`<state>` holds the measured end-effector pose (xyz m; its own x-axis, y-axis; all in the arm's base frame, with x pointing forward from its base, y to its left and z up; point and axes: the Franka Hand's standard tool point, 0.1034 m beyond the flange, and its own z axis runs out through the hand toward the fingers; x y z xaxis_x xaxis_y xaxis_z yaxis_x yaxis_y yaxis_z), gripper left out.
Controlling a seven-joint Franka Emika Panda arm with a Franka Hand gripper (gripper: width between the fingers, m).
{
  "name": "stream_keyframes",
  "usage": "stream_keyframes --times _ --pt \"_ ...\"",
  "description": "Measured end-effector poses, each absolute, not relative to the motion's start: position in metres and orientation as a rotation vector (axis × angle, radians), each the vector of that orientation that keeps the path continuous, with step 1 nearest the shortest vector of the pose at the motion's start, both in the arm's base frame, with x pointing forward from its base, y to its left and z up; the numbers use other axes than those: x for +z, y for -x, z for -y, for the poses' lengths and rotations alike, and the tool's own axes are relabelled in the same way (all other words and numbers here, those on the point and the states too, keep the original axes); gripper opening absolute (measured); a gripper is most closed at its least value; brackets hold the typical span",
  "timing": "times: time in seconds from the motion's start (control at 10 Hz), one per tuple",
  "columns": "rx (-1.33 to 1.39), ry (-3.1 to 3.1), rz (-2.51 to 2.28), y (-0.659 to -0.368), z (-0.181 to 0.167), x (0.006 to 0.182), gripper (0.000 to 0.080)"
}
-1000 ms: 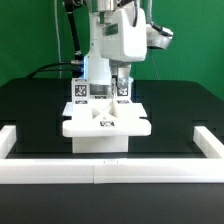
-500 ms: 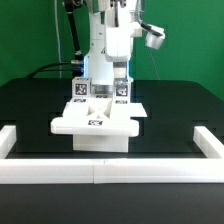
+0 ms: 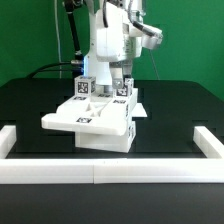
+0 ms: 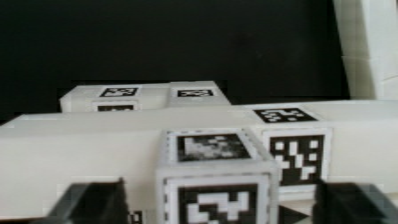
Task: Assemble chair
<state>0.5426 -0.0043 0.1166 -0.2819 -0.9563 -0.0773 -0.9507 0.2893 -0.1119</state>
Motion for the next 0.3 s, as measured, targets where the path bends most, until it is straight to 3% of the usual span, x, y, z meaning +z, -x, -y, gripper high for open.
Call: stream_keyframes --times 0.1,0.3 --pt "-0.066 1.801 -2.414 -0.5426 0.0043 0.1166 0.06" --pt "-0.066 1.804 -2.412 -0.5426 0.0043 0.1166 0.0634"
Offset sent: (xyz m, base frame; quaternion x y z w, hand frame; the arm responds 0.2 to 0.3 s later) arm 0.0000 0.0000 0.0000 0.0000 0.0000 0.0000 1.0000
